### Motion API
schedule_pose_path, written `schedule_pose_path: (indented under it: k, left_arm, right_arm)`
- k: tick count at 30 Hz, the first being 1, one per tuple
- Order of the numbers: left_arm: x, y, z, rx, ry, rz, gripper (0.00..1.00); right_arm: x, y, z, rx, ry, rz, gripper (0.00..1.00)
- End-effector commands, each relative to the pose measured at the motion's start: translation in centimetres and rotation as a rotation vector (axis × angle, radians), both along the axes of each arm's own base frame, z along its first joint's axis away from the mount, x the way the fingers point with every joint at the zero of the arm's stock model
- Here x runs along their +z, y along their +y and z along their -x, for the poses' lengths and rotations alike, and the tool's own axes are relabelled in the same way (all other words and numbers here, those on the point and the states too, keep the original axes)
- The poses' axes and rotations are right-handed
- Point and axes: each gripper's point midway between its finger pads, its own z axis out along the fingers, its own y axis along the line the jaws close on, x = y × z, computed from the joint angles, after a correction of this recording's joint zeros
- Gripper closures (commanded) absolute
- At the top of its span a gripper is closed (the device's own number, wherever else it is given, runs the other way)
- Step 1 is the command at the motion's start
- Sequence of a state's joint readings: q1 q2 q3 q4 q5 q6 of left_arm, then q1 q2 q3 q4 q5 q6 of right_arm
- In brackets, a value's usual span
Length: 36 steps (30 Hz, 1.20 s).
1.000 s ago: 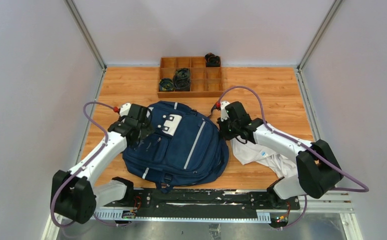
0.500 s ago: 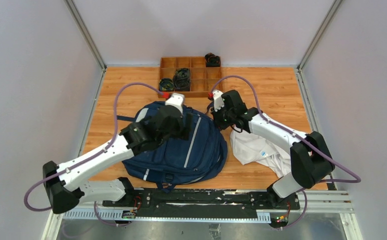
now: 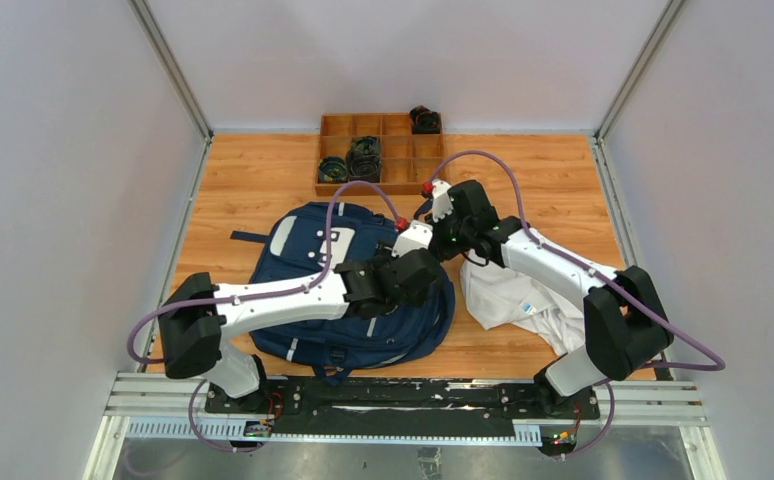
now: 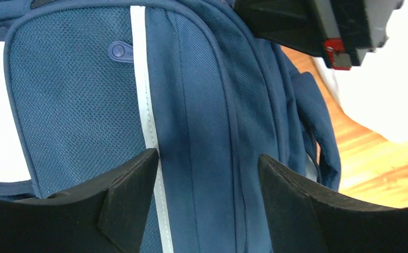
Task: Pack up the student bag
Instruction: Zip the student bag at the center of the board.
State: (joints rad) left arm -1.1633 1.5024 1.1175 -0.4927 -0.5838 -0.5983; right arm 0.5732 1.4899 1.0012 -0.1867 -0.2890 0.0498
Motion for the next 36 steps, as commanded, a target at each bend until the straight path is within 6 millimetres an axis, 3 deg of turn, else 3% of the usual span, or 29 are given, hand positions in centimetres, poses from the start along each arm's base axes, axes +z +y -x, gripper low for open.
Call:
schedule_pose_path:
  k: [1,5,9,10,14,18,23,28,31,36]
  left_arm:
    - [1.5,-0.7,-2.1,0.106,-0.095,0.026,0.29]
    - [0.5,-0.2,-2.8,0.130,-0.109,-0.059,0.49]
    - [0.6,-0.2,-2.7,0.097,-0.104,-0.105,0.94]
    - [0.8,-0.1,-2.5,0.084,-0.101,-0.104,1.00]
    - [2.0,-0.1,-0.4,-0.067,-0.074,-0.018,1.00]
    - [2.7,-0.2,3.2,-0.282,-0.049,0.145,1.00]
    - [1.1,1.8,6.5,-0.420,-0.006,0.187,1.00]
    - [0.6,2.1,8.4,-0.506,0.027,0.228,1.00]
    - [1.1,2.1,8.8,-0.530,0.014,0.254,1.00]
    - [2.4,2.1,10.1,-0.600,0.019,0.295,1.00]
  right_arm:
    - [2.0,1.2,0.8,0.039,-0.009,-0.095,1.00]
    - [2.2,1.0,0.9,0.037,-0.013,-0.092,1.00]
    - [2.5,0.8,1.3,0.042,0.002,-0.080,1.00]
    - [2.5,0.7,1.5,0.047,0.007,-0.079,1.00]
    - [2.3,0.7,2.7,0.093,0.060,-0.065,1.00]
    - [1.9,1.0,3.9,0.139,0.134,-0.063,1.00]
    - [3.2,2.1,4.4,0.209,0.160,-0.094,1.00]
    - [4.6,4.5,4.0,0.288,0.162,-0.128,1.00]
    - [4.2,6.2,3.3,0.326,0.155,-0.121,1.00]
    - [2.5,7.3,0.3,0.309,0.143,-0.055,1.00]
